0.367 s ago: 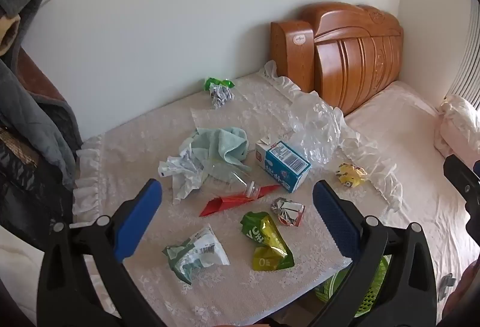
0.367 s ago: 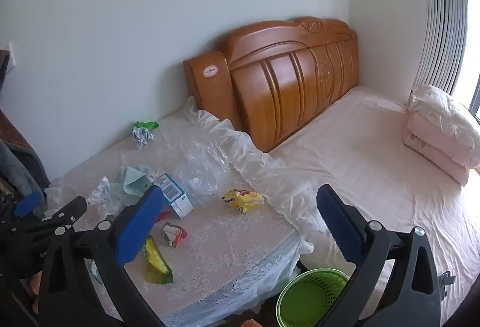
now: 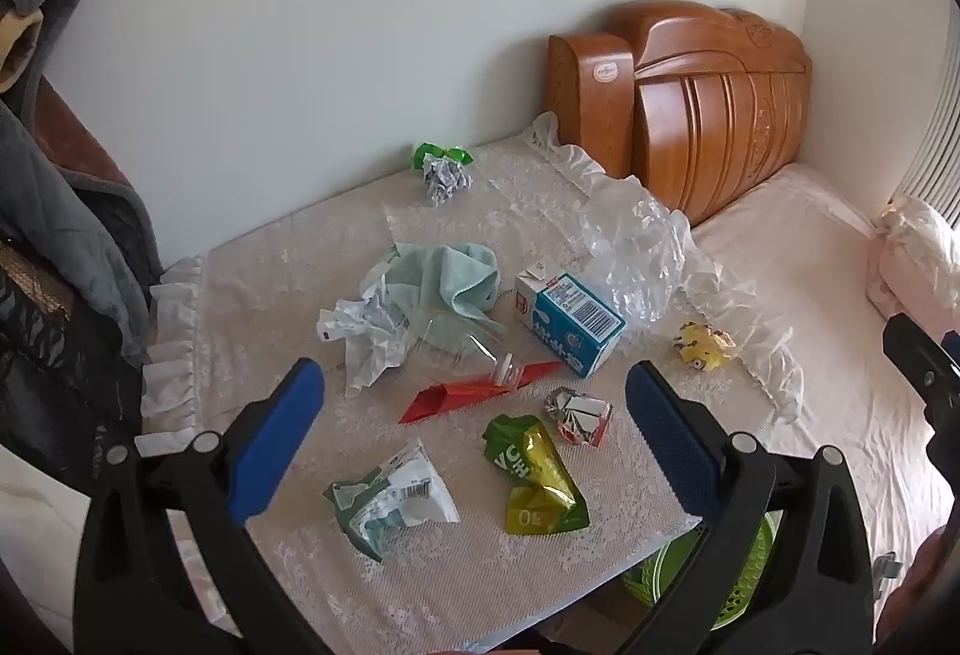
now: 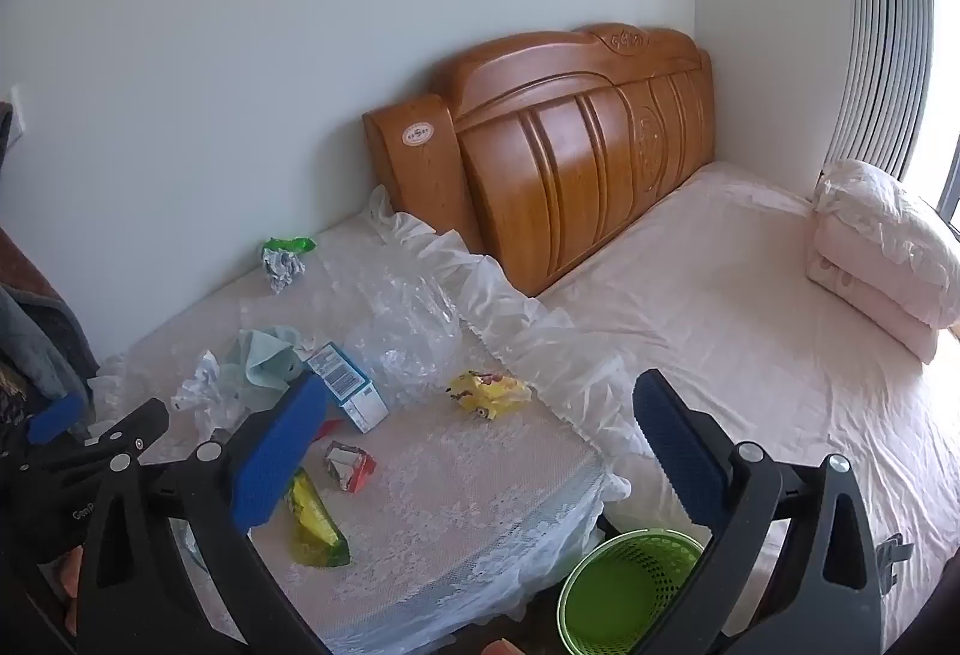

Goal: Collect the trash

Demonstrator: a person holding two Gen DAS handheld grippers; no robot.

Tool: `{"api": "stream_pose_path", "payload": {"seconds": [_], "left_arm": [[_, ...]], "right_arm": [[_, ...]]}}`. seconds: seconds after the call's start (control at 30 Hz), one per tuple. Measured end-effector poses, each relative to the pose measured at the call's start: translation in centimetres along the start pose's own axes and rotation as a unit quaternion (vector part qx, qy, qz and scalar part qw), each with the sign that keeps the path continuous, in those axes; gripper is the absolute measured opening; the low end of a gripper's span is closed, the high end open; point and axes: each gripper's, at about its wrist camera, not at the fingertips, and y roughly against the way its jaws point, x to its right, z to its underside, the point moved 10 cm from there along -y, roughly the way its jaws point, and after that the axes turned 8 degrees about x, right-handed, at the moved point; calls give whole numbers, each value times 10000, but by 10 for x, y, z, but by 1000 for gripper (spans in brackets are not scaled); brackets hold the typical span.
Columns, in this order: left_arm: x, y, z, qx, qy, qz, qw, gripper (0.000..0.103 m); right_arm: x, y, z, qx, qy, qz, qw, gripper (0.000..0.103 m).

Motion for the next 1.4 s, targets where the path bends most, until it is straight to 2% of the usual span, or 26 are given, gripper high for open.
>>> {"api": "stream_pose_path", "payload": {"seconds": [1.4], "left_arm": [[-3,-3,3,-45,61,3,10000,97]], "right_arm": [[-6,-10,9,-135,-6,27,9999,101]]}}
